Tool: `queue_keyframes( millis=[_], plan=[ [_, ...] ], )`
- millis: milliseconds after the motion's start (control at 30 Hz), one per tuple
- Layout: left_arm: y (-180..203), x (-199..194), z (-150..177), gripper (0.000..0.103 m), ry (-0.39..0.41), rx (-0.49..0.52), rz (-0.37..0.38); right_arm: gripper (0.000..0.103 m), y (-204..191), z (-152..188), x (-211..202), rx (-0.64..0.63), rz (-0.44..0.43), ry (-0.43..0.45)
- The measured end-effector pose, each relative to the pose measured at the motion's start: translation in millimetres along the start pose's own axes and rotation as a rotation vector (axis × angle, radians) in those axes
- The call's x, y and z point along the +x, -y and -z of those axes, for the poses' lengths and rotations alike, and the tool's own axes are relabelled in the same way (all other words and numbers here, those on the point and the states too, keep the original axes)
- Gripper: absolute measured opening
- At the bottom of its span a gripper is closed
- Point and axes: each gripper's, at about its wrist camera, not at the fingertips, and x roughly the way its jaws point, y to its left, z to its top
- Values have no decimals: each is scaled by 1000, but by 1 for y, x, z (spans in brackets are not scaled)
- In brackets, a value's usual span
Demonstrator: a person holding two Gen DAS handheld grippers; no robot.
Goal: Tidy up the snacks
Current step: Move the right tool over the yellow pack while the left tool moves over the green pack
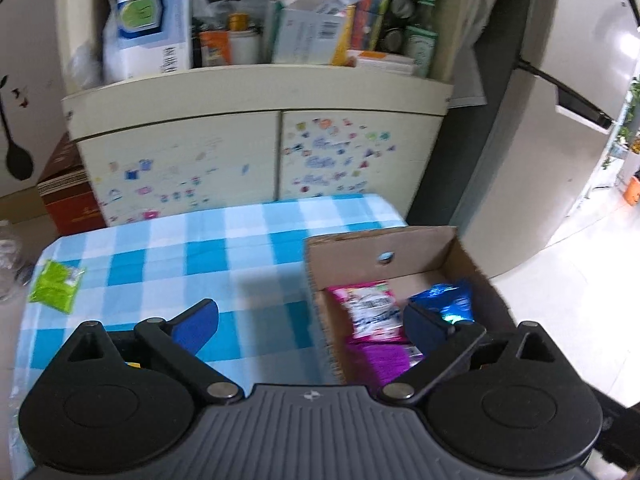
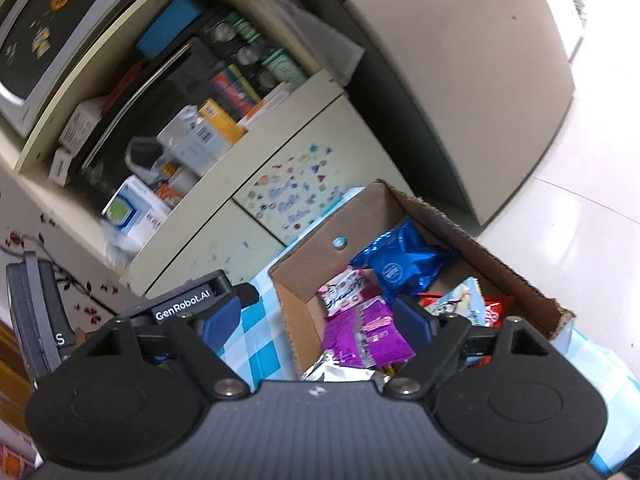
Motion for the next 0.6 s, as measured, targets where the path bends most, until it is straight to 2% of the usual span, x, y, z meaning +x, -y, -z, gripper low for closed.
queue_keyframes(
  millis=[300,600],
  plan=[
    [-38,-2,8,101,-26,-21,-110,84,-17,10,8,-86,-30,-11],
    [-65,-4,15,101,-49,-44,-131,84,-38,23,16,-207,-42,-20]
  ],
)
